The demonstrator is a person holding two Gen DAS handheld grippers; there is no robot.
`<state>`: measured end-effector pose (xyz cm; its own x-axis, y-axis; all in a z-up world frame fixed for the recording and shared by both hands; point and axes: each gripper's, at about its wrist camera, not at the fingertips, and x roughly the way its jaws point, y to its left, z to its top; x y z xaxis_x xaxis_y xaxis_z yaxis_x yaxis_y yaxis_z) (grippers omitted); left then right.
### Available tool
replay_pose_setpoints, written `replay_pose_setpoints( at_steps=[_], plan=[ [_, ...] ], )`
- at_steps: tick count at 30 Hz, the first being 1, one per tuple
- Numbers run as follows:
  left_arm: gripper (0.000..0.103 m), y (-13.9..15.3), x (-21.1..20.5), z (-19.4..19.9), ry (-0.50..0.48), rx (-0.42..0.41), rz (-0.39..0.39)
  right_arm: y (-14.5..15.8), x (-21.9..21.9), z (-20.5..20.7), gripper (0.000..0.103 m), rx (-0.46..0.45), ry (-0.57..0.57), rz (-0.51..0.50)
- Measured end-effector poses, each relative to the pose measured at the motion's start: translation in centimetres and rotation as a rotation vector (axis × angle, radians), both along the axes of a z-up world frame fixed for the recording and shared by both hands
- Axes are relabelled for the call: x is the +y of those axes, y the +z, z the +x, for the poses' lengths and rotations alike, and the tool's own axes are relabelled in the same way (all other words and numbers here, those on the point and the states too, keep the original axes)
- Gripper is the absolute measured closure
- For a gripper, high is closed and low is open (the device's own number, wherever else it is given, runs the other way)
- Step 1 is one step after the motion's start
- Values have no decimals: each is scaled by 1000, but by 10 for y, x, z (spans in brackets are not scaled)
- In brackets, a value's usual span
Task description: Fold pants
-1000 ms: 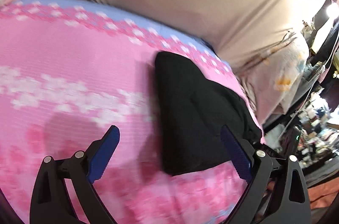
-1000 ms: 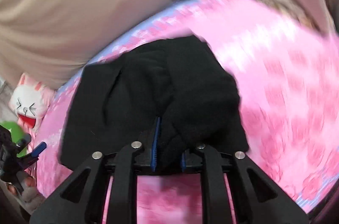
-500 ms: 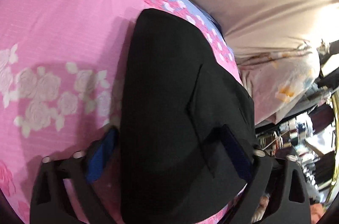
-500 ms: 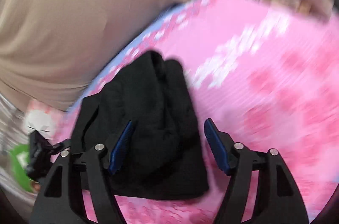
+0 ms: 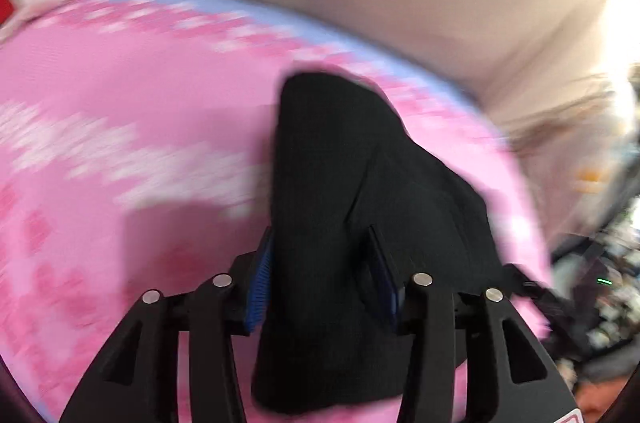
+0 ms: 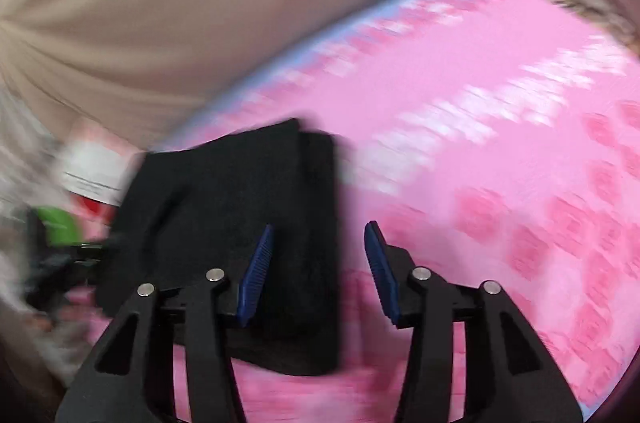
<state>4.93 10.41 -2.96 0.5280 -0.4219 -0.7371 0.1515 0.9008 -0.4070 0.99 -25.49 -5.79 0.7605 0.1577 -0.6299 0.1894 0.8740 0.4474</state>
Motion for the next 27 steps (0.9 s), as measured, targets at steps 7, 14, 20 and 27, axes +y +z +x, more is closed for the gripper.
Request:
replay_pose_setpoints(
  at_steps=[7,14,20,27],
  plan=[
    [53,47,10,-5,-20,-165,-93,60,20,38,38,-80,101,-102],
    [50,17,-38,19,-115,-60,-85,30,36,107,94,29,206,-100],
    [49,-10,-43,16,-127,-44,-23,55,34,79,94,-53,161,-167],
    [42,-21,-54,18,-121,-65,62,60,36,45,85,-93,81,-159]
  ],
)
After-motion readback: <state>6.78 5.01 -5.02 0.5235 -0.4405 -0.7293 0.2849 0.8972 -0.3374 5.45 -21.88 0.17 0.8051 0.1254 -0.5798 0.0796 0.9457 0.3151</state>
